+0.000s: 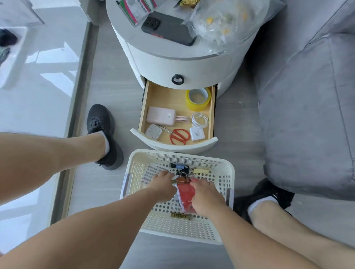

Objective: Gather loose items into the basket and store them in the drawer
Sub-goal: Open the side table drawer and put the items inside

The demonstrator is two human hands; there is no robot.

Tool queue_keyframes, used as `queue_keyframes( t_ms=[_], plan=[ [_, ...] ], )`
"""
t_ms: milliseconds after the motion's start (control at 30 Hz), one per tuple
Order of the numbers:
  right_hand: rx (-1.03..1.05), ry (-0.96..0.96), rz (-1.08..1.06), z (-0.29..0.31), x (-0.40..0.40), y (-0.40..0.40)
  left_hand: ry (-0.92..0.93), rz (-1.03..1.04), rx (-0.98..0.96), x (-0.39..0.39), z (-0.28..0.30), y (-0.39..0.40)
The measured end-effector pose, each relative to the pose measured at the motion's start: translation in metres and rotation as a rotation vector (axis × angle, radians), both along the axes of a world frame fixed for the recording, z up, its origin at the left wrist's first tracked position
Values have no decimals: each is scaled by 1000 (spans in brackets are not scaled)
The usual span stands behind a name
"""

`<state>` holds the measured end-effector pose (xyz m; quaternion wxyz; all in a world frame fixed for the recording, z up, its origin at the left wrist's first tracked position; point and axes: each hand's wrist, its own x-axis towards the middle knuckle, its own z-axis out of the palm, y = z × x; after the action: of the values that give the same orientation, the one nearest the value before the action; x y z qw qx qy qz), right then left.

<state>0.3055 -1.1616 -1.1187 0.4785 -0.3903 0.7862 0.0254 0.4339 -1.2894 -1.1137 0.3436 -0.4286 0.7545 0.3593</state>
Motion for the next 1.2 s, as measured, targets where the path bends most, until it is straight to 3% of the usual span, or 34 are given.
queue_keyframes(
  t_ms=[200,367,467,533,600,667,767,900,1067,1200],
  plan=[
    [163,-54,85,-14,-28,-11,-152,-186,47,-1,-27,13],
    [287,-177,255,-22,-28,-9,-31,-118,-31,8,-34,20],
    [345,-366,213,-15,-20,-13,45,-93,-43,-2,-30,27],
    [311,-386,161,-14,-16,-14,60,-195,-26,-10,-27,31],
    [248,-343,140,-20,-13,-10,9,-304,-52,-13,-25,33],
    [133,-169,80,-22,-17,-7,-54,-315,-97,-7,-23,34],
    [66,45,1,-19,-30,-11,-111,-141,-182,14,-19,31],
    [27,80,-45,-11,-39,-23,-165,49,-238,38,-12,15],
    [-15,41,-100,-11,-41,-26,-78,108,-124,29,-7,11],
    [-96,85,-141,-10,-36,-19,200,-227,44,-9,7,37]
  ],
)
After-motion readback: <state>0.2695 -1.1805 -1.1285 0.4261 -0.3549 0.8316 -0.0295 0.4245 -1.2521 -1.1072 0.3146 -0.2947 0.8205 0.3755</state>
